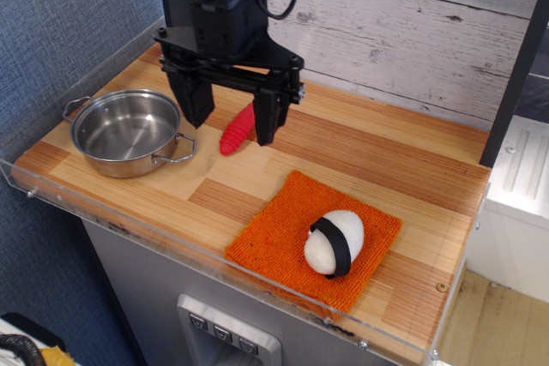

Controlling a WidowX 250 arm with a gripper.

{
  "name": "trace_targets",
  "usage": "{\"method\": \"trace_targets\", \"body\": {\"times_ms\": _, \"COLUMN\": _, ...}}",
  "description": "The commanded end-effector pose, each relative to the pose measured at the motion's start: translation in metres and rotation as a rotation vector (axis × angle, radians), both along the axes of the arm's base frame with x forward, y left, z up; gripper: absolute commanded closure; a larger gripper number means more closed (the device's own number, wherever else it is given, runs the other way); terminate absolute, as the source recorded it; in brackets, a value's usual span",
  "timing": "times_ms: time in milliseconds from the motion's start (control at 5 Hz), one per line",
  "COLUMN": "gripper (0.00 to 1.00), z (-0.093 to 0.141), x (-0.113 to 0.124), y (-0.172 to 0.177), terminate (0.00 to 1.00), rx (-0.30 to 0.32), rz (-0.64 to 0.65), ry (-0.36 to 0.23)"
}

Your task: Move the black and white object to the orange cloth

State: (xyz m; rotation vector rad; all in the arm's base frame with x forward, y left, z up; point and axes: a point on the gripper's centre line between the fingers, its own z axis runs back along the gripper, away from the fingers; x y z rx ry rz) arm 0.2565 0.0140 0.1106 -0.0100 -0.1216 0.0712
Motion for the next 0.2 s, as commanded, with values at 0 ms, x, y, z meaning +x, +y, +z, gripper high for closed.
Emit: {"method": "trace_targets", "body": {"times_ms": 0, "gripper": 0.00, "z": 0.0131, "x": -0.0008, "y": 0.0036, "terminate": 1.00, "rx": 0.008, "rz": -0.002, "ry": -0.043}}
